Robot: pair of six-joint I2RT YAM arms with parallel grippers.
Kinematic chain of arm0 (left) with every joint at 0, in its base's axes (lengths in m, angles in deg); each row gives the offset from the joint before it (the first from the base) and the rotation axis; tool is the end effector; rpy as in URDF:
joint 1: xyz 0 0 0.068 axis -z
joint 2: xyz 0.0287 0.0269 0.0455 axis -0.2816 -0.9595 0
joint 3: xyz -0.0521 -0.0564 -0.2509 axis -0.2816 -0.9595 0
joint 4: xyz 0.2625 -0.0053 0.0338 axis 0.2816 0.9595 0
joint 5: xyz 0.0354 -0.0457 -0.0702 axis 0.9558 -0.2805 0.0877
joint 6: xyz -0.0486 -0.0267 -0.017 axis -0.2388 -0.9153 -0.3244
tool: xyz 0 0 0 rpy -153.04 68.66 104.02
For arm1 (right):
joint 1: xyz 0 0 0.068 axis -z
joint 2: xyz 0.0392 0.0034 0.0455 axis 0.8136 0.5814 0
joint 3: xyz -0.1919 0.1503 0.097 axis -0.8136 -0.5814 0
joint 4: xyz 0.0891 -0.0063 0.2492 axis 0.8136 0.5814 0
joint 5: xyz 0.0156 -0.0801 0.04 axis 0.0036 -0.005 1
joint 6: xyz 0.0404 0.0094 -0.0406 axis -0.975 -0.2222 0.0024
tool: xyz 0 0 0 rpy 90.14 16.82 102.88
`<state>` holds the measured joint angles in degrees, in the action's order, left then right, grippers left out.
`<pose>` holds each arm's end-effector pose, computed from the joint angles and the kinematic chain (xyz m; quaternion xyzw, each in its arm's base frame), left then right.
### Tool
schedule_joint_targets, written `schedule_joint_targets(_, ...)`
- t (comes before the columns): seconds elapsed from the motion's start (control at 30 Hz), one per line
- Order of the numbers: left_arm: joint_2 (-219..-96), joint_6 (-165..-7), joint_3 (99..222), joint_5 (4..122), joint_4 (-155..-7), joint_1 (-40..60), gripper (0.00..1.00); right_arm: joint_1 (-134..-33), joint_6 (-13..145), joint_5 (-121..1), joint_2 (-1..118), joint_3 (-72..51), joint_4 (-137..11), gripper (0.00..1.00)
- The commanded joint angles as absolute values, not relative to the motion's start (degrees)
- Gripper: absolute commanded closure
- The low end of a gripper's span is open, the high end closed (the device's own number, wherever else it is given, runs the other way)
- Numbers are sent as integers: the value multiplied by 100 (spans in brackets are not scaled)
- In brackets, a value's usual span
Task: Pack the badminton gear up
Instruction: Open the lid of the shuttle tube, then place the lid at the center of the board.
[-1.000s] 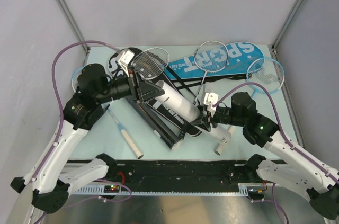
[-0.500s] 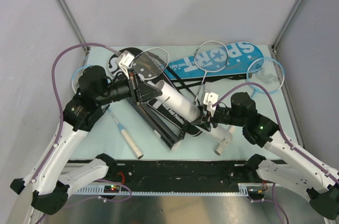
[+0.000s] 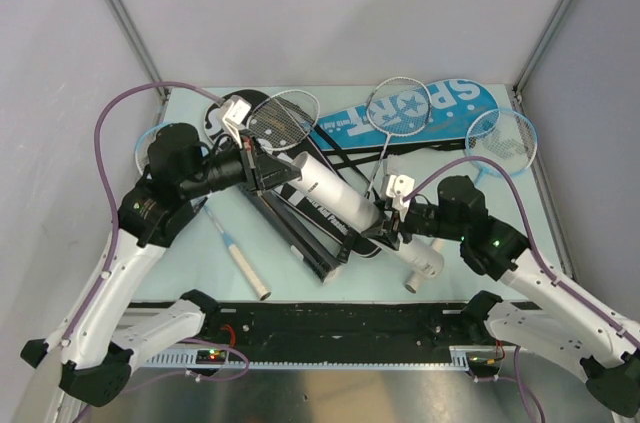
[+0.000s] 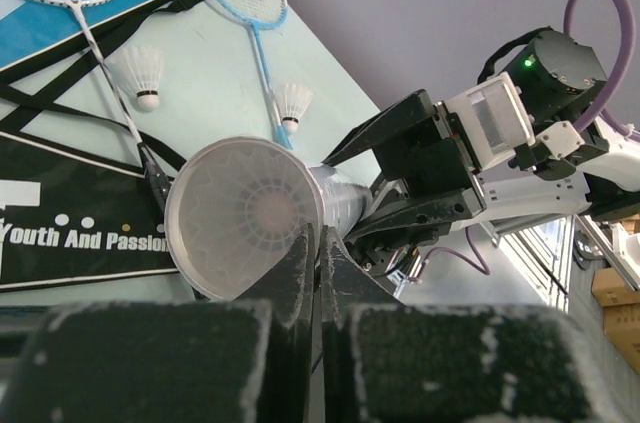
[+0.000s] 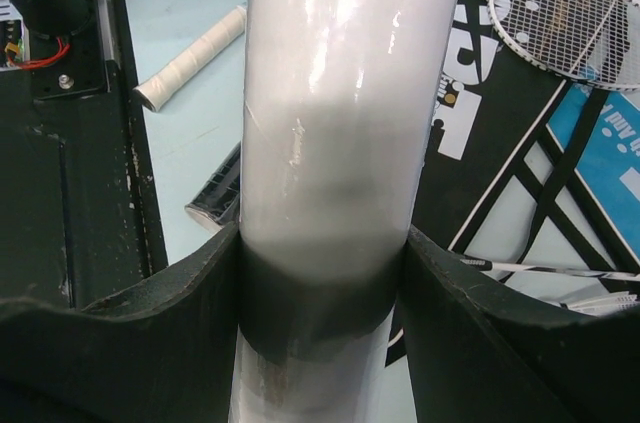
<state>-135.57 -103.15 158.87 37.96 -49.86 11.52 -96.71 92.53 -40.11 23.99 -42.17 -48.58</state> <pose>0.1614 -0.1110 0.4256 0.1751 0.7450 -0.4801 0.4286 0.1370 0.1502 0.3116 -0.5230 0.6029 0.2983 0.5235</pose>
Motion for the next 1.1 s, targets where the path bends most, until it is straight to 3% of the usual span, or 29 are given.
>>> schedule_joint_targets(0.0,-13467,-10341,16290,4365,-4999,897,100,-9655,9108,-4096,2094,-4265,-4959,63)
schedule_joint_targets(0.53,-13514,-10054,16427,4638,-4979,761,100,-9613,9123,-4072,2029,-4409,-4581,66)
schedule_joint_targets(0.73,-13566,-9561,15908,6001,-4967,753,100,-9461,8525,-4617,1651,-4354,-4964,66)
schedule_joint_targets(1.07,-15259,-9669,15564,7002,-5424,987,100,-9329,7806,-6084,633,-4347,-5798,65)
